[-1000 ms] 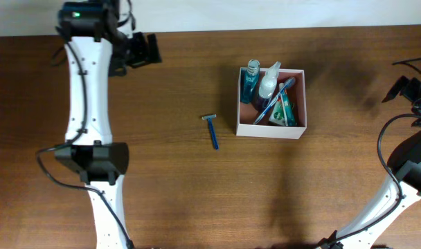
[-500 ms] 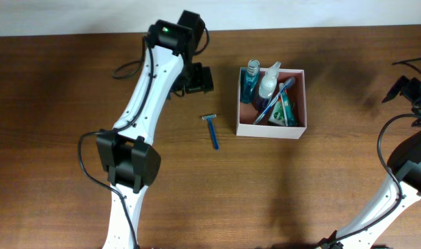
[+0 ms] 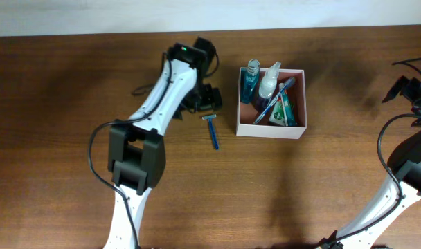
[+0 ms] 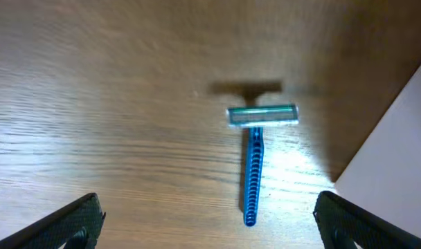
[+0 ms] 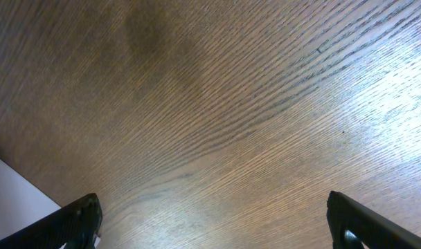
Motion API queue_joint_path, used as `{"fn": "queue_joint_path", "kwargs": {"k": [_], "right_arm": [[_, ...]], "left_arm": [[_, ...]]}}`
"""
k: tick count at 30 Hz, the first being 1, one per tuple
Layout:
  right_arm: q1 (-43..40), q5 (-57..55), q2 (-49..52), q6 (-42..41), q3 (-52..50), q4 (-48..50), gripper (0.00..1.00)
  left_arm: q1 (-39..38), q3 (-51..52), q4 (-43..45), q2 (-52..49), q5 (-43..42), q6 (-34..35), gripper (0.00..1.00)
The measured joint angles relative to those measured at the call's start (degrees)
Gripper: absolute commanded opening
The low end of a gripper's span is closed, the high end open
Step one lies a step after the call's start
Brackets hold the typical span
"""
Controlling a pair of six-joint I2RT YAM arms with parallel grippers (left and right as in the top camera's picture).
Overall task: Pack container
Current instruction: 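Swing the left arm over the blue razor and lower the gripper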
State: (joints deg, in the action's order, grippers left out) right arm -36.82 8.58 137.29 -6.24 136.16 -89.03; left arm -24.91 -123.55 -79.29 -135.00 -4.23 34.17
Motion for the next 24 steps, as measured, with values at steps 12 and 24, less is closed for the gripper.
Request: {"fn": "queue_joint_path", "kwargs": {"k": [12, 24], "right_arm": [[0.0, 0.0, 0.0, 0.0, 0.0, 0.0, 0.99], [0.0, 0.0, 0.0, 0.0, 0.0, 0.0, 0.99]], "left_arm": [[-5.53, 4.83, 3.76, 0.0, -0.28, 0.2, 0.99], [-5.88, 9.68, 6.19, 0.0, -0.26, 2.19, 0.99]]}}
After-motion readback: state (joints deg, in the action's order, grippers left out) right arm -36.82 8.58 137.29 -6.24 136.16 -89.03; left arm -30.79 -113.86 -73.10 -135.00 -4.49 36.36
